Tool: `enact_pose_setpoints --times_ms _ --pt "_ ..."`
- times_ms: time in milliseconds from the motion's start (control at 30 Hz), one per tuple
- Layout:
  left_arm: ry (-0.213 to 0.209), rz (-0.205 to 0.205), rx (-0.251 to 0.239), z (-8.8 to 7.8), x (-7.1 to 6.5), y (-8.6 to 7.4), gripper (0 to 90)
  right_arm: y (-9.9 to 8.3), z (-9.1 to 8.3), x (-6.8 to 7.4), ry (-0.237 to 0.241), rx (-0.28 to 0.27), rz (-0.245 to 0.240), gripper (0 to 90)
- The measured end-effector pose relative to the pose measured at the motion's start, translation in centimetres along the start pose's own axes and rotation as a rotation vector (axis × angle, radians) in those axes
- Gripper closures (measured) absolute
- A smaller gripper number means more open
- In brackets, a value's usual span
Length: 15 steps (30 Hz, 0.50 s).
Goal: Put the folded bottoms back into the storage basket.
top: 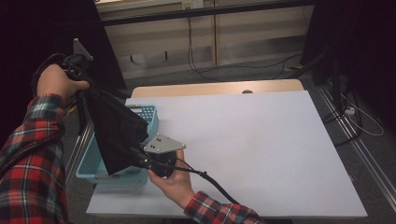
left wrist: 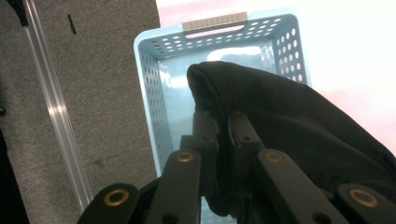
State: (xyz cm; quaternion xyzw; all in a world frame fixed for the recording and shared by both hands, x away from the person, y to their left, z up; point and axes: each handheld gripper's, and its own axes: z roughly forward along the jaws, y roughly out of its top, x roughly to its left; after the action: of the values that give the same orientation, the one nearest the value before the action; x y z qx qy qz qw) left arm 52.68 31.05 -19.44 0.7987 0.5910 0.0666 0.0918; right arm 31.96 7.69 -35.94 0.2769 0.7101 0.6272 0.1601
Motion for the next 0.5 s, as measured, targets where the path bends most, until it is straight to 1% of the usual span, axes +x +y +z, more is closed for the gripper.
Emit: enact_pose_setpoints --times_ms 100,167,200,233,267,300,333,367,400,433,467,500 --pt "0.001 -0.003 0.002 0.4 0.7 0.3 83.9 0.0 0.7 0.3 0.010 0.001 -0.006 81.9" --pt "0.002 0.000 -0.004 0.7 1.1 0.5 83.9 0.1 1.1 0.3 0.012 0.000 -0.012 81.9" --pt "0.007 0.000 -0.010 0.9 1.3 0.6 83.9 0.1 1.4 0.2 0.004 0.001 -0.021 81.9" --pt "0.010 0.001 -0.017 1.1 1.5 0.8 83.9 0.2 1.7 0.2 -0.006 0.003 -0.039 81.8" --pt "0.006 0.005 -0.036 1.4 1.7 0.8 83.8 0.2 2.1 0.0 -0.016 0.003 -0.054 81.4" --pt "0.009 0.018 -0.054 1.8 1.9 0.8 83.1 0.1 2.7 -0.3 -0.013 0.016 -0.064 79.2" --pt "0.023 0.020 -0.069 2.2 2.1 0.8 76.0 -0.1 3.3 -0.5 -0.006 0.055 -0.056 72.5" --pt "0.074 0.027 -0.102 2.9 2.2 0.7 56.0 -0.3 3.5 -0.6 -0.008 0.074 -0.039 62.3" --pt "0.104 0.062 -0.139 3.3 2.3 0.6 35.4 -0.5 3.4 -0.8 -0.022 0.094 -0.043 54.0" --pt "0.124 0.096 -0.150 3.6 2.3 0.3 33.6 -0.7 3.1 -0.7 -0.039 0.101 -0.066 50.5" --pt "0.119 0.104 -0.134 3.8 2.2 0.1 35.6 -0.8 2.6 -0.8 -0.047 0.095 -0.086 49.3" --pt "0.097 0.099 -0.136 4.3 2.1 -0.2 34.2 -0.8 2.1 -0.8 -0.046 0.093 -0.094 45.4"
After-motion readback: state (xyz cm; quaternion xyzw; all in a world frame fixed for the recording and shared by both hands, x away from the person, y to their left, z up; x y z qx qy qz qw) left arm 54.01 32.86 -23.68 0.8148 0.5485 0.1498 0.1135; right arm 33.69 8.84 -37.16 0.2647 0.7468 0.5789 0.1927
